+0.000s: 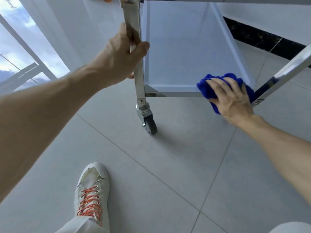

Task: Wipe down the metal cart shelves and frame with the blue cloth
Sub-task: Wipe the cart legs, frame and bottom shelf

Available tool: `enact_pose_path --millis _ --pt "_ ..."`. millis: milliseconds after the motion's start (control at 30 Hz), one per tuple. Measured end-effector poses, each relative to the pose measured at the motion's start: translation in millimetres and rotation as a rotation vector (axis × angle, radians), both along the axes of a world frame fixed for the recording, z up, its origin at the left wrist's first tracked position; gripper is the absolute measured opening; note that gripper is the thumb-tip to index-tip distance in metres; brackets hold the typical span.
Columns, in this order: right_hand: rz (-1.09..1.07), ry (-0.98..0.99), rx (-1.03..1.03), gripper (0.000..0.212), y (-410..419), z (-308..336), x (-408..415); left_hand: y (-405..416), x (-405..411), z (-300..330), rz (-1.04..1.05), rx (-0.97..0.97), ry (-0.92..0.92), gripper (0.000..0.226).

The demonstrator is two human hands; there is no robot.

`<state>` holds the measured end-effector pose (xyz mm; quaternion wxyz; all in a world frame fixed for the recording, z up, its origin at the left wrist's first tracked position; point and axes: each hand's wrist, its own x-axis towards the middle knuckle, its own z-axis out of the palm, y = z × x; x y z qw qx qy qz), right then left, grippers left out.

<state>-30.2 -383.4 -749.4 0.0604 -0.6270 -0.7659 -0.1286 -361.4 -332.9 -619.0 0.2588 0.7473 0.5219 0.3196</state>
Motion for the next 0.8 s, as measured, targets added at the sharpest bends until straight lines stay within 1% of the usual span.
enact_pose_path --millis 67,167,233,300,367,467,567,667,733,800 --pt "0.006 -0.007 -0.035 0.052 9.1 1.6 -34.4 2.6 1.0 -0.4 0.002 -0.004 -0.018 0.024" --pt "0.069 -0.018 -0.104 0.056 26.4 -1.2 -104.1 4.7 0.4 -1.3 0.021 -0.008 -0.010 0.024" --pt "0.111 -0.022 -0.115 0.059 34.1 -1.4 -146.8 6.1 -0.8 -2.6 0.043 -0.007 -0.012 0.023" --pt "0.119 -0.022 -0.118 0.061 38.0 -2.0 -165.4 7.2 -3.1 -3.6 0.065 -0.012 -0.020 0.023" --pt "0.165 -0.070 -0.108 0.062 38.2 -2.9 -154.1 8.4 -6.4 -4.2 0.076 -0.008 -0.010 0.024" --pt "0.226 -0.130 -0.101 0.058 36.0 0.0 -107.7 9.8 -9.1 -4.0 0.075 0.004 0.006 0.031" --pt "0.143 -0.148 -0.078 0.057 25.1 1.3 -46.6 11.3 -8.6 -1.8 0.069 0.010 0.011 0.036" --pt "0.042 -0.129 -0.117 0.074 8.8 6.7 12.8 12.9 -7.5 -1.5 0.058 0.035 0.039 0.035" --pt "0.007 -0.087 -0.155 0.083 4.8 11.8 29.7 13.5 -5.4 -1.8 0.064 0.040 0.050 0.035" --pt "-0.015 -0.017 -0.171 0.078 5.9 15.6 27.7 15.6 -3.2 -1.6 0.066 0.045 0.053 0.035"
